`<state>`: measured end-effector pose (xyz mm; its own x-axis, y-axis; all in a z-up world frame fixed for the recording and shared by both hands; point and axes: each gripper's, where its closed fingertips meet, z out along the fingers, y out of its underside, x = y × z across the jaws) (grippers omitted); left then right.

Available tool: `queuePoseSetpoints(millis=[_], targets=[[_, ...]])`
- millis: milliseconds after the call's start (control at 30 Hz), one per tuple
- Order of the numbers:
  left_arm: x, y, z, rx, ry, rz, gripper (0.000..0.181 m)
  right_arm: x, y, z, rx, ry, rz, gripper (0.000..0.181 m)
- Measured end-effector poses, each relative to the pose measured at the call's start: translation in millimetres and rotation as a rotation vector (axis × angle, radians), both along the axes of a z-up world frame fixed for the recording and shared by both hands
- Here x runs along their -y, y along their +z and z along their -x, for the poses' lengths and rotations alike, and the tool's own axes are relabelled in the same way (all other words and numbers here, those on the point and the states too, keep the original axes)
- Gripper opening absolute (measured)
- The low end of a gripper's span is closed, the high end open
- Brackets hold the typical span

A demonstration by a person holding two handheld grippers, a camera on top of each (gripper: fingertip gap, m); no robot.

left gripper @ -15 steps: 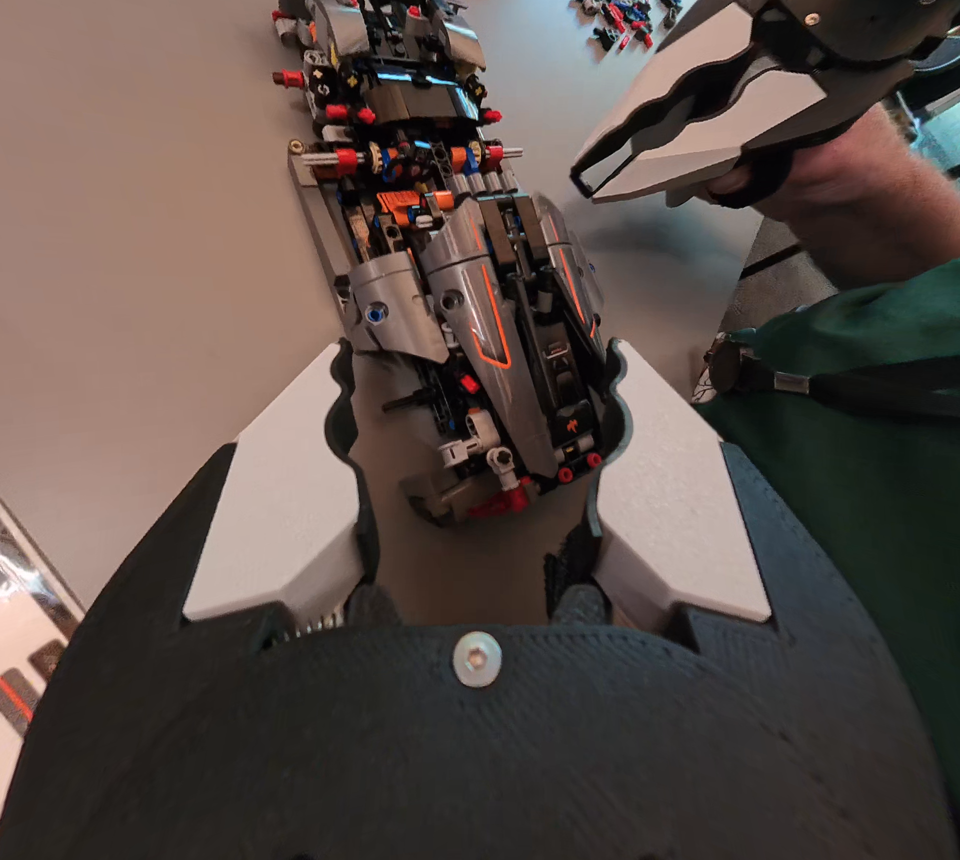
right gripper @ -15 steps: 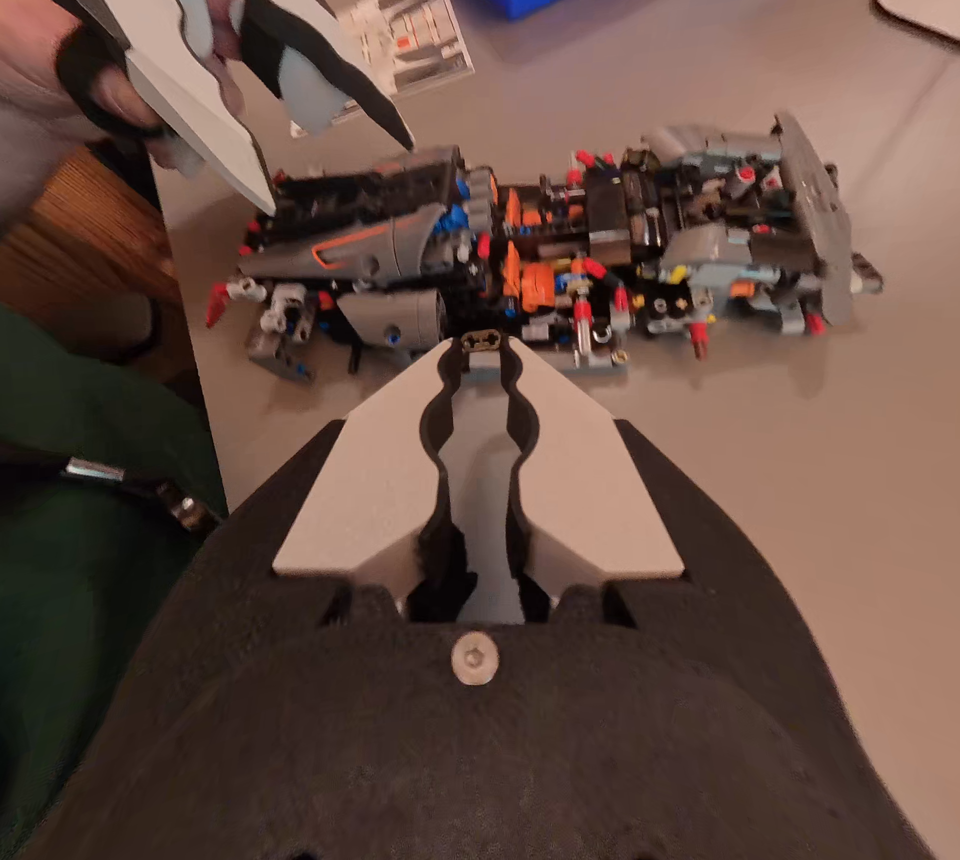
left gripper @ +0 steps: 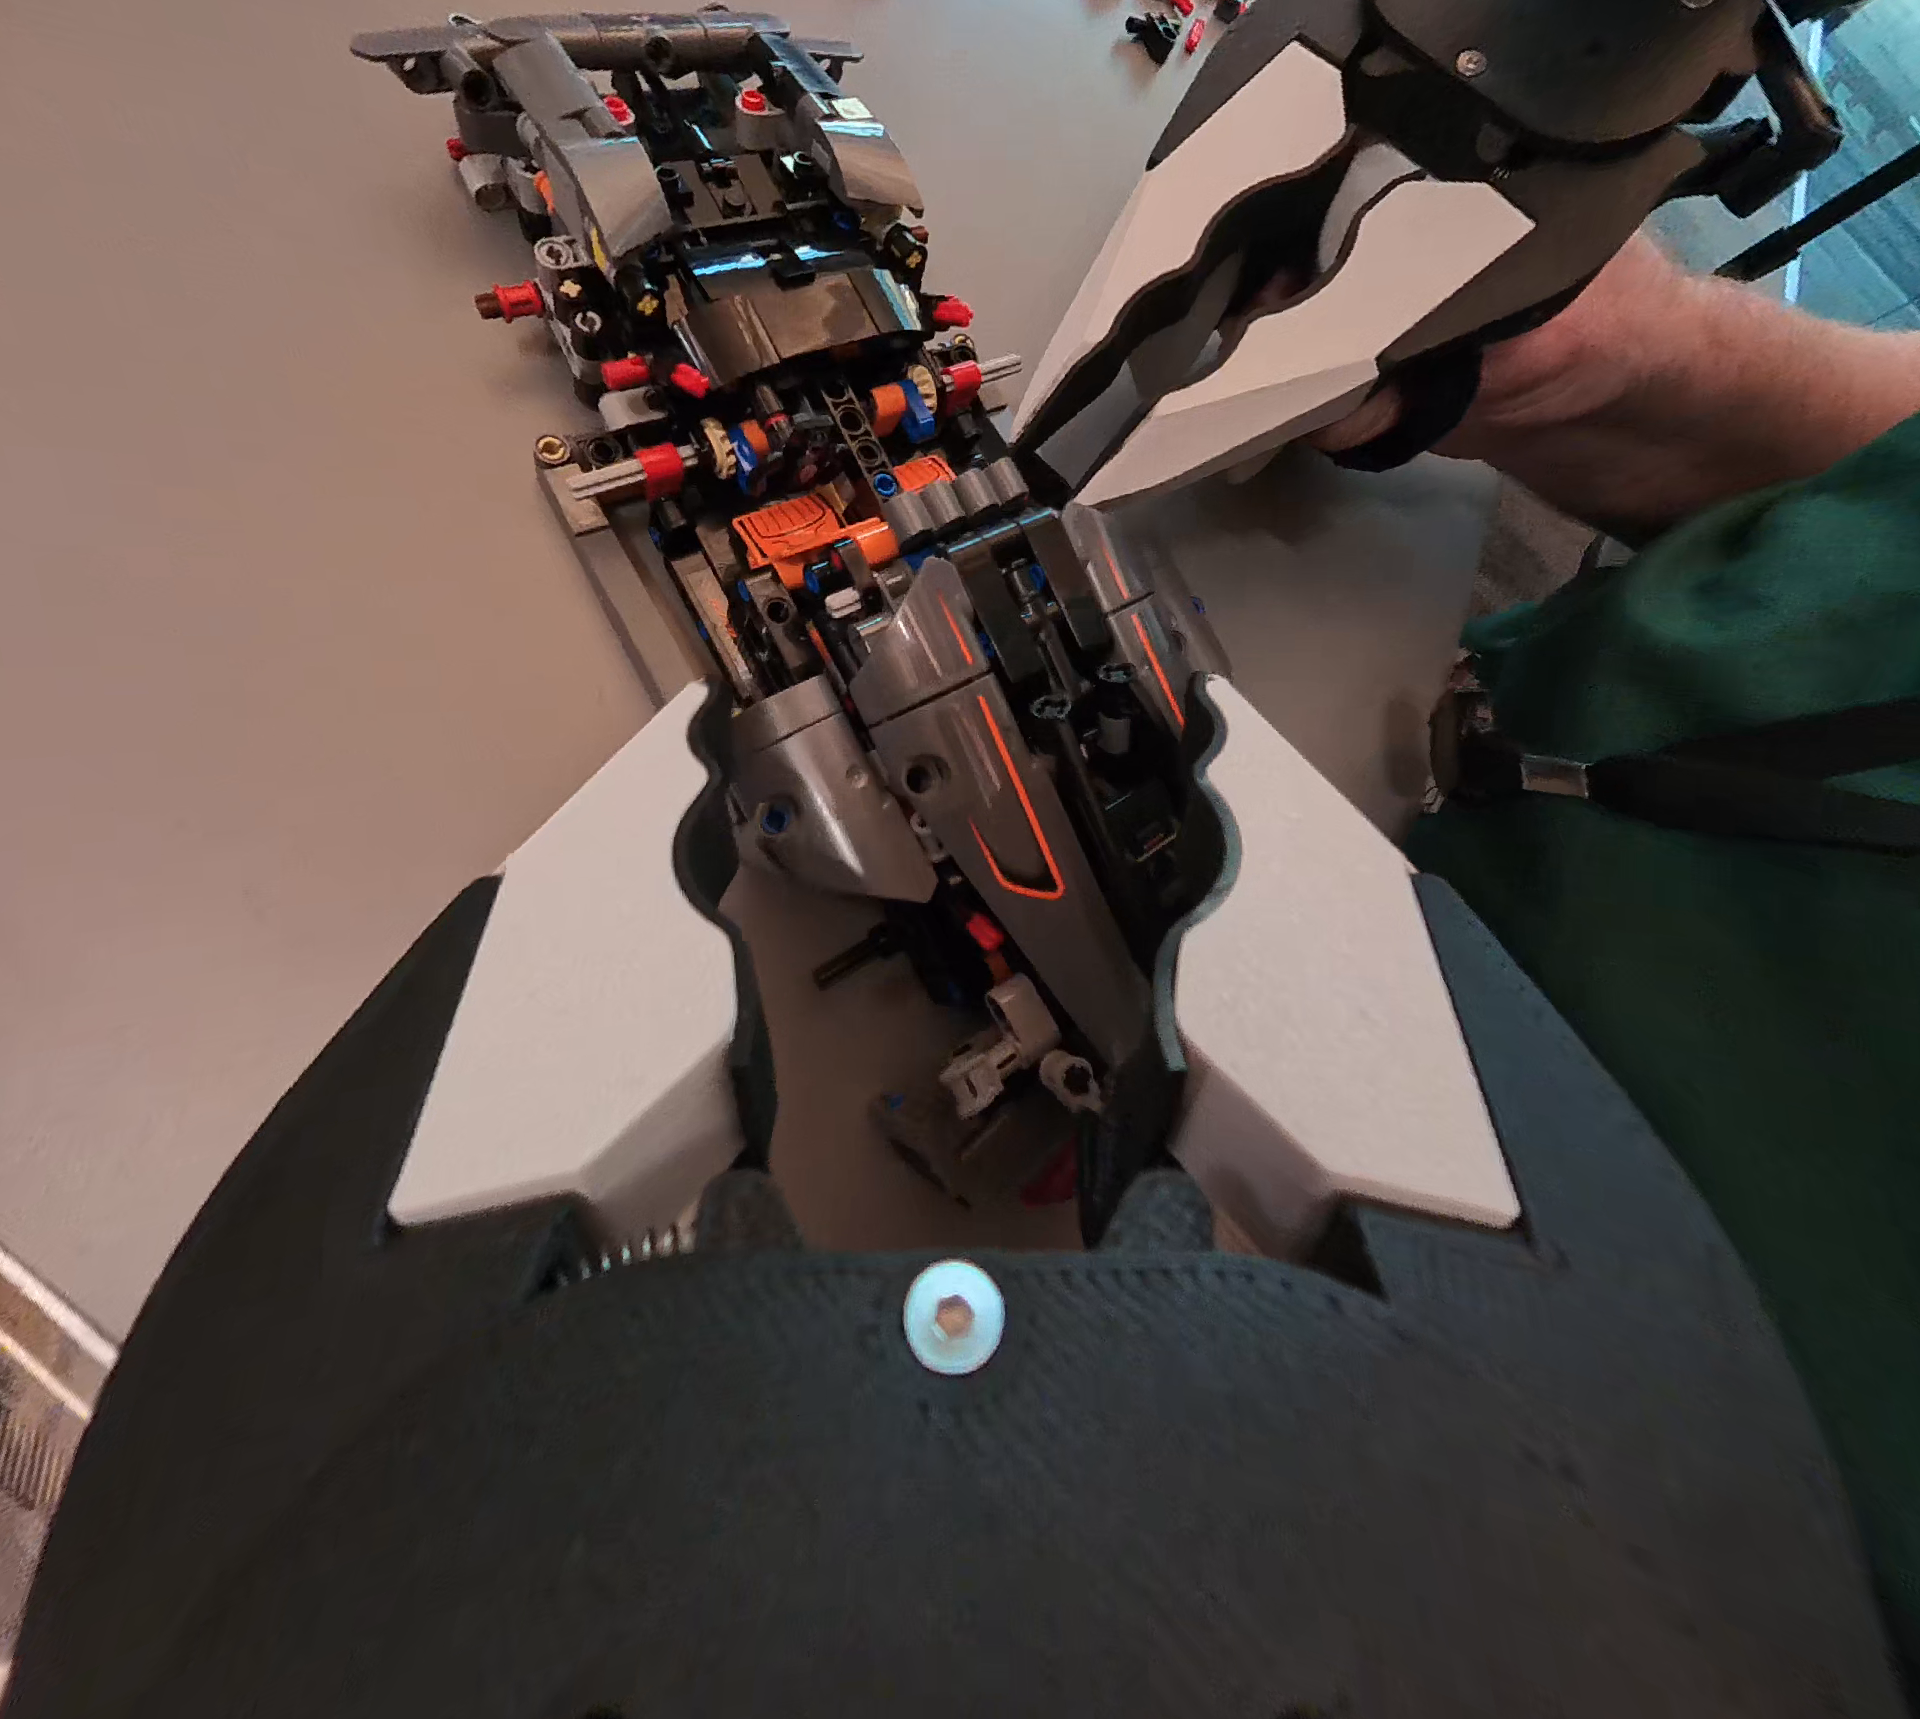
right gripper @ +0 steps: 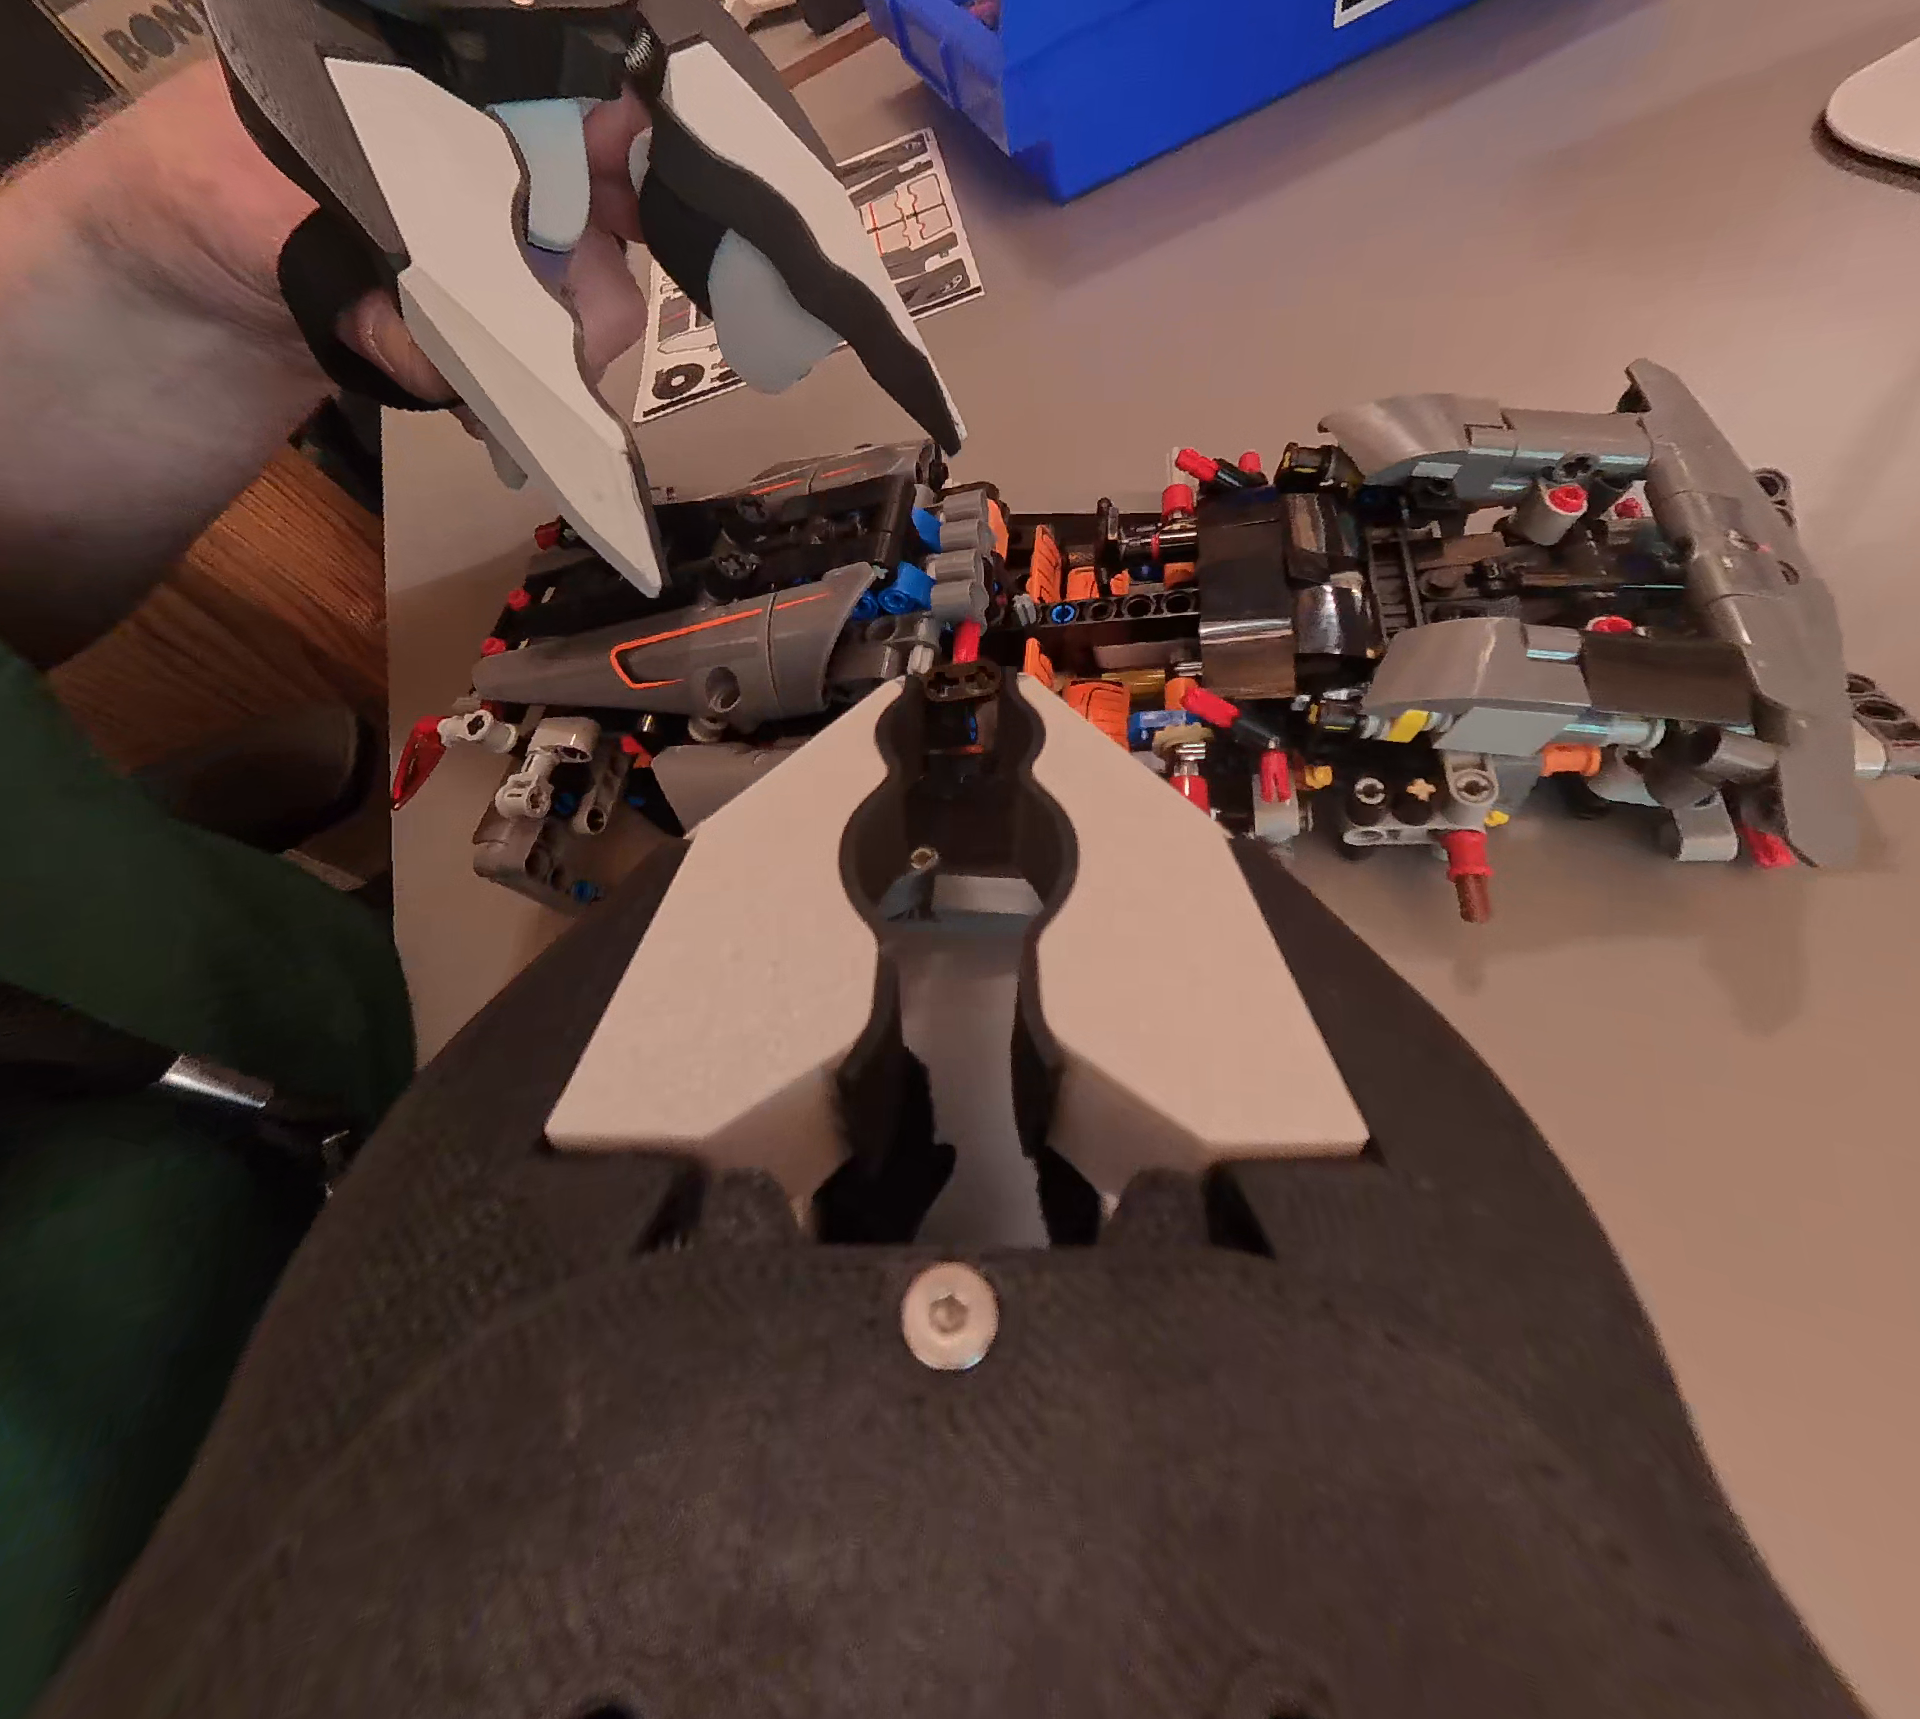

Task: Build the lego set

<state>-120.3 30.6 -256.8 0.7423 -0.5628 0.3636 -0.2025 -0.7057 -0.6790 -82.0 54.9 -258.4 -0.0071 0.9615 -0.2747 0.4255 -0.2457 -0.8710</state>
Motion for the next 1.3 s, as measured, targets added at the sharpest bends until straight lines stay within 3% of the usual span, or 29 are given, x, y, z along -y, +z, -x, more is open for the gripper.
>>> queuePoseSetpoints(millis=[1300], targets=[[-4.9, -6.3, -8.9, 0.017, -0.037, 0.021, 0.076, 4.5, -2.0, -0.3, 0.014, 0.013, -0.038, 0.013]])
